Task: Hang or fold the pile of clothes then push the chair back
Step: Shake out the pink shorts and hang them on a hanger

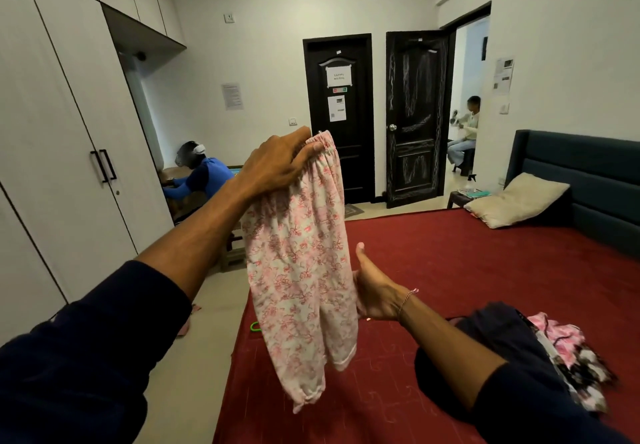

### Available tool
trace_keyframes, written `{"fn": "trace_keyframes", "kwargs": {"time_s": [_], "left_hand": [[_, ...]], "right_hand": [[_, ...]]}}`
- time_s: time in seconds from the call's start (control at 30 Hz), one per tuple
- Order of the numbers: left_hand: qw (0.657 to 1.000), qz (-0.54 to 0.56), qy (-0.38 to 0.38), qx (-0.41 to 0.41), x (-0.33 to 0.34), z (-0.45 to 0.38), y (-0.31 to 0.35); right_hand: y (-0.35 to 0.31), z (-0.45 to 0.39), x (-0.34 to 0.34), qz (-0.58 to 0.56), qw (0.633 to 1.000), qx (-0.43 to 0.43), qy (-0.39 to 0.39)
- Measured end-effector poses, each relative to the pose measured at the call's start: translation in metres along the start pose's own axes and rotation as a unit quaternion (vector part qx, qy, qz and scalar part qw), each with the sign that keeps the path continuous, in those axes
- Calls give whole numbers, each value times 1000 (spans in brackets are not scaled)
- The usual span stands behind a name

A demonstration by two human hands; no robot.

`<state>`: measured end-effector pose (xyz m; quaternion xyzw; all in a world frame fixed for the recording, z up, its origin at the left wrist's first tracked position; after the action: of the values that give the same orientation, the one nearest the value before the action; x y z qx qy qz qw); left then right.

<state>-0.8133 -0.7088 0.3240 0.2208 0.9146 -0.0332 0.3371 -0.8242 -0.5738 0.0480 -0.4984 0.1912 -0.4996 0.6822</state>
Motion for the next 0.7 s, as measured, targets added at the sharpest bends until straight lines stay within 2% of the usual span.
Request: {"fn": "trace_keyframes", "kwargs": {"time_s": [0.1, 0.23, 0.43, 0.57, 0.7], "left_hand": [[1000, -1, -11, -4, -4, 13, -7], [1000, -5, -15, -9, -13, 28, -8], [999, -35, 0, -32, -39, 51, -6], [996, -30, 28, -81, -58, 74, -10], [990, -5, 54, -131, -67, 105, -17]], "right_hand": [[18, 7, 11, 1, 999, 21, -45], [24, 21, 24, -97, 993, 9, -64], [3, 34, -20, -187, 971, -109, 102], [-6, 66, -58, -113, 963, -157, 189], [-14, 96, -86, -20, 961, -191, 200]]}}
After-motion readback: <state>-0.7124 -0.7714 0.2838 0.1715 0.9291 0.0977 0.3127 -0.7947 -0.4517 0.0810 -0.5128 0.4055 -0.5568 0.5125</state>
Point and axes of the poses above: each hand's wrist, its own z-axis away from the middle knuckle, its own x-axis out of the palm, y = z × x, the point moved 6 cm from there along -z, towards the middle knuckle, and after that the axes turned 13 degrees about y, right-handed, at the moved point
